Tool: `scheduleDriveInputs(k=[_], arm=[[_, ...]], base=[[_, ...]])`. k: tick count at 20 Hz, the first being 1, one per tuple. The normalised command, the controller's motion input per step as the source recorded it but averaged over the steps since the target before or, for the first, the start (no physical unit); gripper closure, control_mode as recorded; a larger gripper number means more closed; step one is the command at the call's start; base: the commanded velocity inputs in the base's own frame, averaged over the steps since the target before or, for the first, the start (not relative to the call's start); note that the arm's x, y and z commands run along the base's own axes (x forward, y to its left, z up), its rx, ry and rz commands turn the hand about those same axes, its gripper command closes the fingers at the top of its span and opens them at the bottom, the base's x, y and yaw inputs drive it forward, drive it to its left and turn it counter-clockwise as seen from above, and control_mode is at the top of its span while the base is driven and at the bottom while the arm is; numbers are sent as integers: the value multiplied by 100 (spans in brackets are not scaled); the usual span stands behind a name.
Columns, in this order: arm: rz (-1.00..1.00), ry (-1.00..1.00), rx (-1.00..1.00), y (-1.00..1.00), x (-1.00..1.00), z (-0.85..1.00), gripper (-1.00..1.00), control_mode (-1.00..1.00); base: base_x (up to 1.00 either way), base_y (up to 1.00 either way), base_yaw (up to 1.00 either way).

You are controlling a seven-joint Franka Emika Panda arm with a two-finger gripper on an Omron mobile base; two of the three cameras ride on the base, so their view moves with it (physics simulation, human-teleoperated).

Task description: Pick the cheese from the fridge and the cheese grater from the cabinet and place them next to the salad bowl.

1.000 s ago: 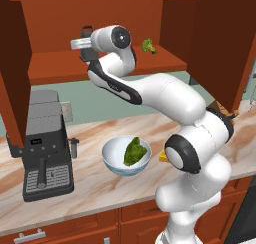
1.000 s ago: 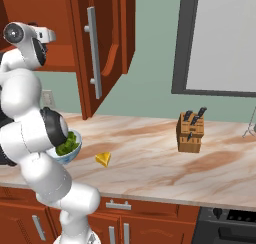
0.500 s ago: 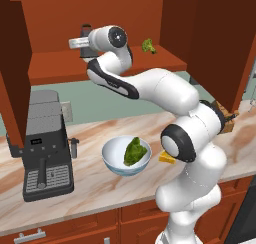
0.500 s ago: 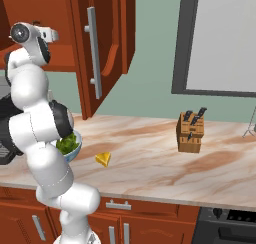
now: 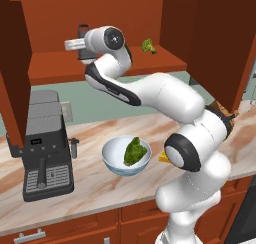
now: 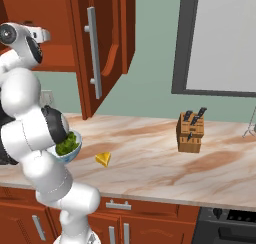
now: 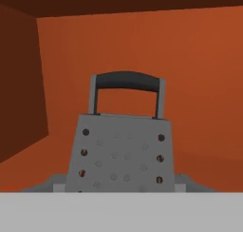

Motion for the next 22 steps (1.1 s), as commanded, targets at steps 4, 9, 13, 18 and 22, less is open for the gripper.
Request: scheduleDriveInputs(k=[4, 9, 13, 18, 22], arm=[[0, -13, 0, -7, -83, -4, 100, -100], [0, -17, 0, -3, -96, 0, 100, -100], [0, -18, 0, 0, -96, 0, 100, -100], [0, -10, 3, -4, -89, 6, 100, -100], [-4, 0, 2, -6, -74, 0, 100, -100]], base=[[0, 0, 0], [0, 0, 0], [0, 0, 0], [0, 0, 0], [0, 0, 0]])
